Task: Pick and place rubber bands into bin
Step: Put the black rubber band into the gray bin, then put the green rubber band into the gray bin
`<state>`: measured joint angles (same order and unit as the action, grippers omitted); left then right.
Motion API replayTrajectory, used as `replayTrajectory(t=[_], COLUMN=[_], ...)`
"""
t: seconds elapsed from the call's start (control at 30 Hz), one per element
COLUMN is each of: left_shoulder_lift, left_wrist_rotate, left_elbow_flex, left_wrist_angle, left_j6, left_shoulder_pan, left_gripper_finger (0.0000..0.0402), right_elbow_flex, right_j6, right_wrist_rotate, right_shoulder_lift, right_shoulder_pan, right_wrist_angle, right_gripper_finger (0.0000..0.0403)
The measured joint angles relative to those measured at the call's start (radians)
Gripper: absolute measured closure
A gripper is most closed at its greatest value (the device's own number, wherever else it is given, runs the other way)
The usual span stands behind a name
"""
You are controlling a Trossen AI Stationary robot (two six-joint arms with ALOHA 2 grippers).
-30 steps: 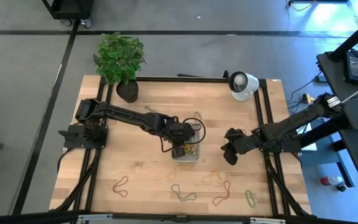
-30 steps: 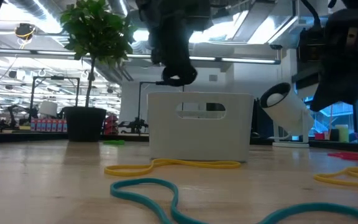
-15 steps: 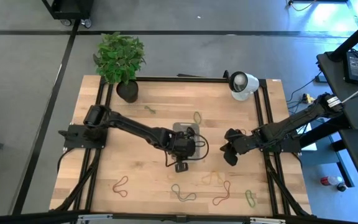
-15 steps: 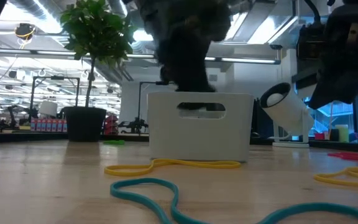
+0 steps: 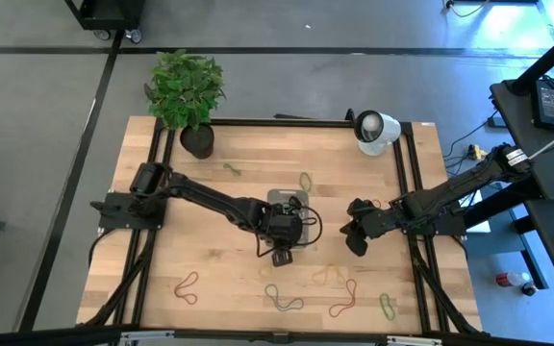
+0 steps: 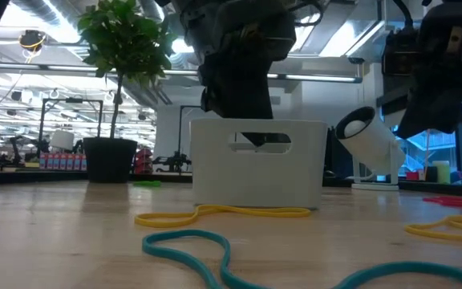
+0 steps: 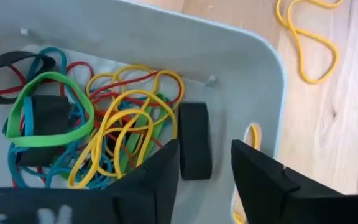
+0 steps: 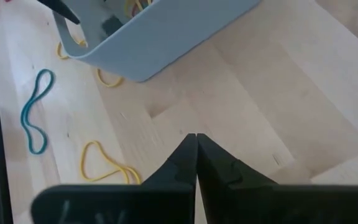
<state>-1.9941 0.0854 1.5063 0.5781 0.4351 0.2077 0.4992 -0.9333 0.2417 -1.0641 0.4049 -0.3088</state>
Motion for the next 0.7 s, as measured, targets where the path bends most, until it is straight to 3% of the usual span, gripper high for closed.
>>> replayTrajectory(t=[0.17, 0.4, 0.57, 0.7], left_shoulder_lift=[0.039, 0.180, 0.275, 0.360], left_wrist_rotate=[-0.005, 0.028, 0.128, 0.183], left_elbow_flex=[0.000, 0.000, -0.037, -0.157], left_wrist_angle=[0.023, 0.176, 0.270, 0.254], left_j6=[0.014, 0.059, -0.007, -0.012], left_shoulder_pan=[-0.012, -0.042, -0.024, 0.001], left_gripper_finger=[0.0248, 0.0274, 0.0332, 0.0392], right_elbow_flex=[0.000, 0.000, 0.000, 0.000], right_j6=[0.000, 0.000, 0.000, 0.002], right_wrist_rotate=[0.000, 0.000, 0.000, 0.004], right_shoulder_lift=[0.000, 0.000, 0.000, 0.000], right_shoulder_pan=[0.000, 0.000, -0.001, -0.005], right_wrist_angle=[0.003, 0.006, 0.009, 0.027], right_gripper_finger=[0.0391, 0.0391, 0.0391, 0.0390])
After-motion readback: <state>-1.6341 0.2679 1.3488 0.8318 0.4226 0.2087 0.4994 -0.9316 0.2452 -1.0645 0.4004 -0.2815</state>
